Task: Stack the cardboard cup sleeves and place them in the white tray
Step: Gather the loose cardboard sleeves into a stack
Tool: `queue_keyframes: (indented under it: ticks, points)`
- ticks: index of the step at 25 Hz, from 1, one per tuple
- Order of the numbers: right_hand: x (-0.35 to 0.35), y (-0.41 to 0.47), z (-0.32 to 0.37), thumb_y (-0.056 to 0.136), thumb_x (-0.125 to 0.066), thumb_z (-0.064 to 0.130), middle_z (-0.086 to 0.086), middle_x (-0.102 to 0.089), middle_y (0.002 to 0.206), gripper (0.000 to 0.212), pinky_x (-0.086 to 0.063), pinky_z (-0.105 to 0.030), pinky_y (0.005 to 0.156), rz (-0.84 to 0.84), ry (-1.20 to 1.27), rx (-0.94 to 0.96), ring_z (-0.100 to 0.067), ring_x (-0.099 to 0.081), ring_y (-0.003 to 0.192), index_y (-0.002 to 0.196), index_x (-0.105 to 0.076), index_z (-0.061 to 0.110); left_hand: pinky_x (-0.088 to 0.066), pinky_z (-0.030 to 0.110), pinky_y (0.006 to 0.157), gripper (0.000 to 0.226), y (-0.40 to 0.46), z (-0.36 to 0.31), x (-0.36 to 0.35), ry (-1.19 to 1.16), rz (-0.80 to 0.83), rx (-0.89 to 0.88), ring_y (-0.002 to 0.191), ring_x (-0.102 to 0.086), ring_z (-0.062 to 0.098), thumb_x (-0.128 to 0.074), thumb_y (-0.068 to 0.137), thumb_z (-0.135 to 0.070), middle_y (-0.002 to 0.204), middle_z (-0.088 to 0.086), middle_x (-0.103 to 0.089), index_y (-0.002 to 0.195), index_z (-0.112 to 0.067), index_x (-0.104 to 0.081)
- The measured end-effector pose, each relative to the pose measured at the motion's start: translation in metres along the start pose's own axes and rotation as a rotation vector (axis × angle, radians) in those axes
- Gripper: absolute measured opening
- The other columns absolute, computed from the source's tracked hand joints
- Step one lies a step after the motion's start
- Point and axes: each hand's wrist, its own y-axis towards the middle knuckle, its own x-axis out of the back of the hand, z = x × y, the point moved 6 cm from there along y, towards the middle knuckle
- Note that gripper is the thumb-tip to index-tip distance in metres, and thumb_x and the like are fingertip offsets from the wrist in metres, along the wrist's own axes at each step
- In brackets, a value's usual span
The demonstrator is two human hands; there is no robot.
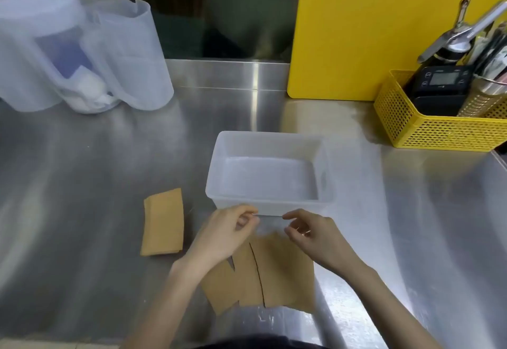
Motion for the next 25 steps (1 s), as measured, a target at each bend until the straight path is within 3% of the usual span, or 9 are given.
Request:
queue_keyframes:
  ticks: [4, 7, 12, 15, 19, 25]
  points:
    - [-0.018, 0.0, -0.015, 0.084, -0.055, 0.027, 0.006, -0.062, 0.09, 0.027, -0.049, -0.033, 0.086, 0.047, -0.039, -0.086, -0.014, -0.061, 0.09, 0.111, -0.058, 0.023, -0.046, 0.024, 0.084, 0.032, 0.0, 0.019, -0.026, 0.062, 0.102, 0.077, 0.089, -0.054, 0.004, -0.049, 0.087, -0.034, 0.104, -0.007, -0.064, 0.115, -0.023, -0.057]
    - [-0.029, 0.002, -0.022, 0.083, -0.057, 0.028, 0.002, -0.066, 0.105, 0.031, -0.047, -0.032, 0.086, 0.073, -0.055, -0.118, -0.017, -0.06, 0.101, 0.114, -0.055, 0.024, -0.045, 0.027, 0.089, 0.036, 0.001, 0.027, -0.038, 0.141, 0.144, 0.073, 0.102, -0.053, 0.008, -0.05, 0.085, -0.036, 0.115, -0.005, -0.06, 0.119, -0.024, -0.053]
    - [-0.047, 0.01, -0.027, 0.08, -0.06, 0.034, -0.004, -0.047, 0.125, 0.053, -0.044, -0.031, 0.086, 0.127, -0.151, -0.145, -0.021, -0.05, 0.115, 0.127, -0.041, 0.02, -0.044, 0.032, 0.093, 0.048, 0.002, 0.029, -0.054, 0.271, 0.192, 0.062, 0.121, -0.039, 0.012, -0.054, 0.083, -0.039, 0.127, -0.004, -0.046, 0.127, -0.024, -0.043]
    - [-0.059, 0.014, -0.03, 0.078, -0.062, 0.038, -0.01, -0.038, 0.125, 0.062, -0.045, -0.034, 0.089, 0.138, -0.207, -0.165, -0.027, -0.043, 0.119, 0.13, -0.035, 0.016, -0.043, 0.032, 0.092, 0.048, 0.003, 0.028, -0.059, 0.312, 0.202, 0.06, 0.122, -0.036, 0.012, -0.054, 0.084, -0.037, 0.127, -0.004, -0.043, 0.128, -0.023, -0.042]
    - [-0.065, 0.018, -0.031, 0.076, -0.065, 0.032, -0.014, -0.036, 0.119, 0.057, -0.044, -0.039, 0.095, 0.119, -0.191, -0.17, -0.033, -0.042, 0.114, 0.123, -0.039, 0.013, -0.039, 0.031, 0.094, 0.048, 0.004, 0.028, -0.062, 0.332, 0.175, 0.03, 0.122, -0.035, 0.013, -0.055, 0.084, -0.034, 0.127, -0.004, -0.042, 0.128, -0.022, -0.042]
    - [-0.061, 0.019, -0.024, 0.075, -0.066, 0.021, -0.01, -0.047, 0.11, 0.051, -0.037, -0.034, 0.093, 0.049, -0.11, -0.106, -0.031, -0.046, 0.107, 0.116, -0.038, 0.012, -0.041, 0.031, 0.09, 0.042, 0.007, 0.03, -0.062, 0.279, 0.149, 0.046, 0.116, -0.046, 0.017, -0.054, 0.085, -0.03, 0.124, 0.0, -0.049, 0.125, -0.02, -0.045]
